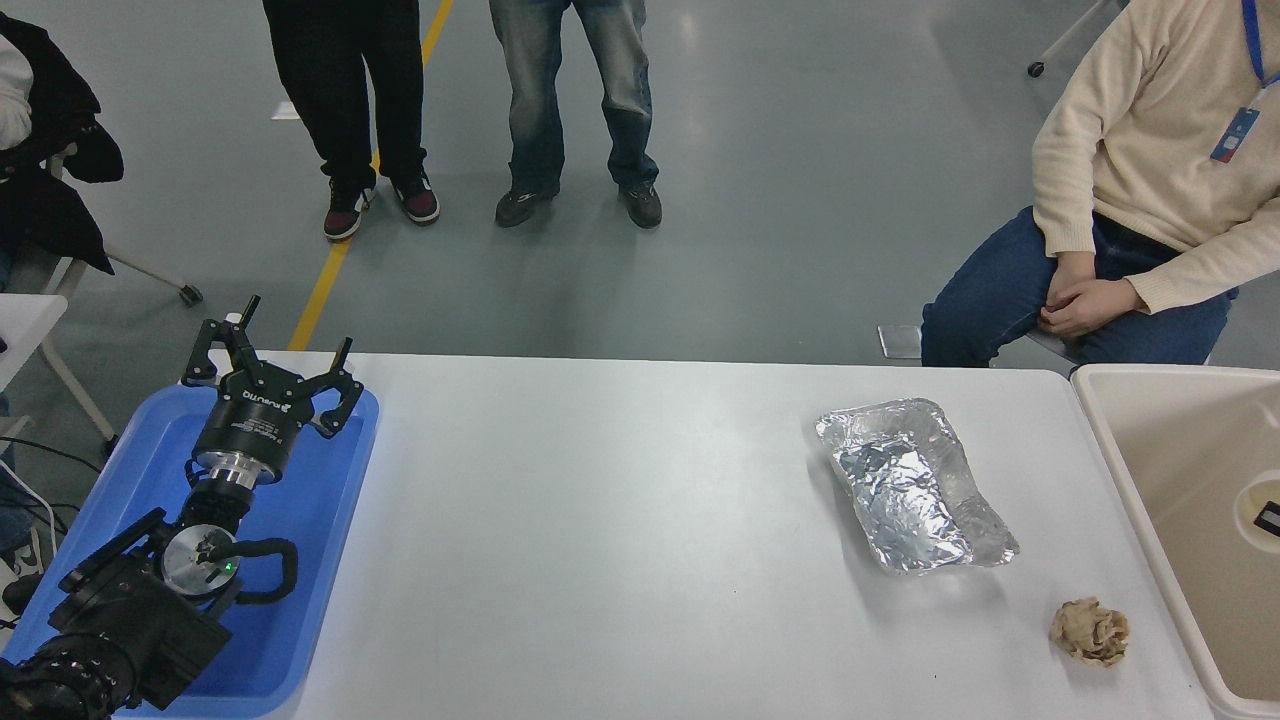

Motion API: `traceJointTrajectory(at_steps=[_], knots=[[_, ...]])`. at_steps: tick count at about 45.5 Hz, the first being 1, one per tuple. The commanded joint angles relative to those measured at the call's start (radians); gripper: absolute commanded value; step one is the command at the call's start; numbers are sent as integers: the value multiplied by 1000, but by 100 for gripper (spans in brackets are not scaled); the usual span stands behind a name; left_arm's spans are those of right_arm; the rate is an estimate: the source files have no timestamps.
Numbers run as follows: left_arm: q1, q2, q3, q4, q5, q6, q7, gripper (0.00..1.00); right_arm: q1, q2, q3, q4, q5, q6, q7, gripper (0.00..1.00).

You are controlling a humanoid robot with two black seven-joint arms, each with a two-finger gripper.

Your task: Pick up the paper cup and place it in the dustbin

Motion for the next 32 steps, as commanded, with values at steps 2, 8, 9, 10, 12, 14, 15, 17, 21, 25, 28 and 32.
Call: traceJointTrajectory(at_steps=[2,8,9,10,12,14,15,17,21,25,28,32], knots=[[0,0,0,0,0,0,0,100,10,1,1,10,0,-31,-1,89],[0,0,0,0,0,0,0,100,27,0,12,24,0,-31,-1,89],[0,-1,0,0,0,0,0,100,30,-2,20,26,0,-31,-1,89],[0,0,0,0,0,0,0,100,33,-5,27,29,0,-31,-1,89],[0,0,0,0,0,0,0,100,36,-16,44,39,-1,-30,-2,89],[0,0,0,0,0,0,0,100,36,-29,62,56,-6,-30,-1,89],[0,0,0,0,0,0,0,100,36,-37,67,69,-9,-28,-2,89],[0,0,0,0,-1,0,0,100,36,-58,72,99,-15,-28,-1,89],[0,-1,0,0,0,0,0,100,64,-101,73,180,-18,-30,-1,89],[0,0,0,-1,0,0,0,100,110,-146,66,282,-20,-28,-1,89],[0,-1,0,0,0,0,0,100,146,-183,61,360,-21,-28,-2,90],[0,-1,0,0,0,0,0,100,208,-229,53,452,-34,-21,-1,95]])
